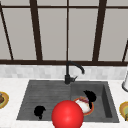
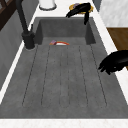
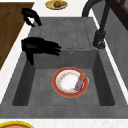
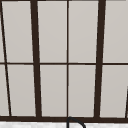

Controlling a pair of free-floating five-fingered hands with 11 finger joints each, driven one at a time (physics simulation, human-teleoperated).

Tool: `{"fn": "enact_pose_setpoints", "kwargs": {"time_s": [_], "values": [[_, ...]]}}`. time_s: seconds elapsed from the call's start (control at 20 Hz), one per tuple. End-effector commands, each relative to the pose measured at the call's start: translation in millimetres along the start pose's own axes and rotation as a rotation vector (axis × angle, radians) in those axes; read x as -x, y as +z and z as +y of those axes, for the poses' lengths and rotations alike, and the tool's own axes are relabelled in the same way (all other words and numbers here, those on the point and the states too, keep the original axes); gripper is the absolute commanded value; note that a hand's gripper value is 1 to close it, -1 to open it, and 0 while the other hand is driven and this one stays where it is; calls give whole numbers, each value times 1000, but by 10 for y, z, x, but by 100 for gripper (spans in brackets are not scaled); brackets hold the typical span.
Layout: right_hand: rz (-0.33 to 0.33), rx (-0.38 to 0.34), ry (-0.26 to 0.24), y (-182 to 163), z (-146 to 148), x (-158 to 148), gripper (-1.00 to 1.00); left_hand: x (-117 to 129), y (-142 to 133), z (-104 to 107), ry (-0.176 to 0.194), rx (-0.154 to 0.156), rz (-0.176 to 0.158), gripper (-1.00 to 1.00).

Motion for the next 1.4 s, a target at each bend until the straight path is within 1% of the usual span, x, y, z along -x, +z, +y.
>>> {"fn": "enact_pose_setpoints", "kwargs": {"time_s": [0.0, 0.15, 0.3, 0.4, 0.55, 0.7, 0.9, 1.0, 1.2, 1.35], "values": [[33, -4, -61, 271, -60, -1, -100, 0, 0, 0, 0, 0, 0, 0], [52, -20, -79, 451, -184, -2, -100, 0, 0, 0, 0, 0, 0, 0], [66, -52, -96, 625, -306, -3, -100, 0, 0, 0, 0, 0, 0, 0], [80, -88, -103, 712, -355, -9, -100, 0, 0, 0, 0, 0, 0, 0], [100, -109, -112, 861, -471, -10, -100, 0, 0, 0, 0, 0, 0, 0], [121, -142, -110, 989, -553, -47, -100, 0, 0, 0, 0, 0, 0, 0], [170, -178, -106, 1136, -633, -82, -100, 0, 0, 0, 0, 0, 0, 0], [184, -217, -95, 1193, -647, -153, -100, 0, 0, 0, 0, 0, 0, 0], [216, -241, -89, 1378, -732, -251, -100, 0, 0, 0, 0, 0, 0, 0], [220, -260, -97, 1554, -869, -302, -100, 0, 0, 0, 0, 0, 0, 0]]}}
